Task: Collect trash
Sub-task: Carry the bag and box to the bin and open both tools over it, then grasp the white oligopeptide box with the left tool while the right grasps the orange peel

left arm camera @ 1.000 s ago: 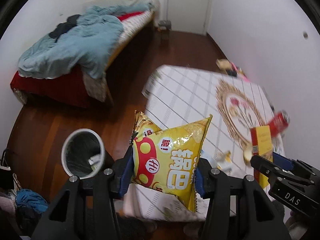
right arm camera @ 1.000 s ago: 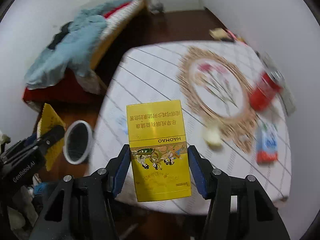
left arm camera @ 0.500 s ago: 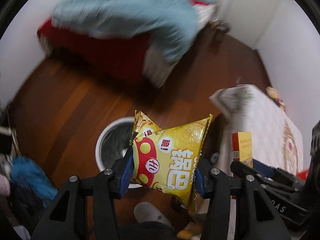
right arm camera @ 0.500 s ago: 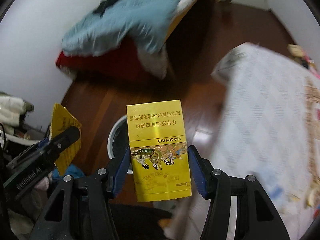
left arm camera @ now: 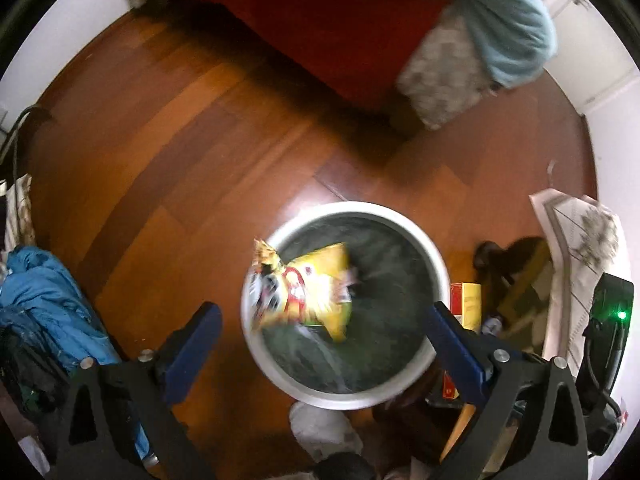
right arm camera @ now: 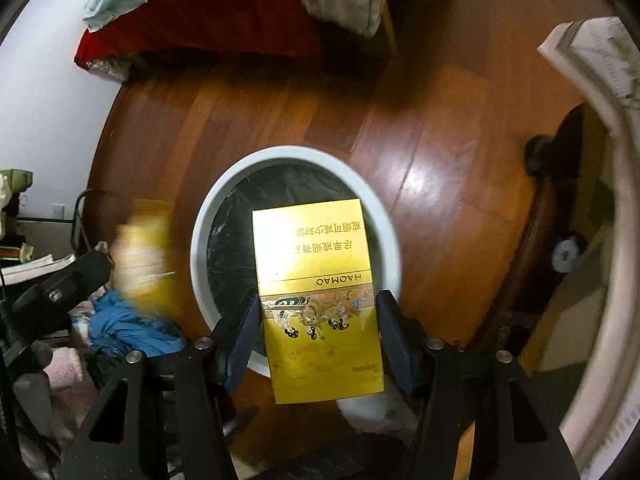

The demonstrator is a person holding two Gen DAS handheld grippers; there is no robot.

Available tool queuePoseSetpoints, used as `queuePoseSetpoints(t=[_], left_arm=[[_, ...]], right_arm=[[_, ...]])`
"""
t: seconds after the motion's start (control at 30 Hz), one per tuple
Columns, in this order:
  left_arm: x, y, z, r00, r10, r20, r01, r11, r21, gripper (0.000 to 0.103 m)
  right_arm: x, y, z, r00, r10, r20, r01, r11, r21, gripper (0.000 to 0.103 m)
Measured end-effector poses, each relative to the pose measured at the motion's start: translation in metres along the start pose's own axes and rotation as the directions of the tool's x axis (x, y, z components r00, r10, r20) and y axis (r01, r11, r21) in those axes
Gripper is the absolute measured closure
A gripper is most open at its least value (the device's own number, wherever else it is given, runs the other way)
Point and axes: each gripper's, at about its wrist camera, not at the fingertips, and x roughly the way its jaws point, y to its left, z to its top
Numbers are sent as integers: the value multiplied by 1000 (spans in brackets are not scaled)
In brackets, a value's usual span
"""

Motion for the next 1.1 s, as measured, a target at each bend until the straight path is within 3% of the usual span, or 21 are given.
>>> queuePoseSetpoints(t=[0.03, 0.17, 0.33, 0.53, 0.83, 1.1], left_arm=[[-1, 5, -2, 1000, 15, 14, -15, 1000, -11, 0], [-1, 17, -10, 996, 80, 48, -79, 997, -18, 0], [4, 14, -26, 983, 179, 37, -180, 983, 21, 0], [-7, 8, -47, 975, 218, 32, -219, 974, 51, 0], [-58, -7, -69, 972, 212, 105, -221, 971, 87, 0], [-133, -13, -96, 959, 188, 214, -212, 973, 94, 0]], right_arm=[[3, 1, 1, 1000, 15, 3, -15, 1000, -7, 0], [6, 6, -1, 999, -49, 15, 49, 997, -63, 0], [2, 6, -11, 986, -168, 12, 168, 981, -99, 0], [-17, 6, -32, 972, -235, 21, 235, 963, -131, 0], [-72, 15, -66, 972, -221, 77, 230, 964, -135, 0], [-151, 30, -102, 970, -153, 188, 182, 971, -153, 0]])
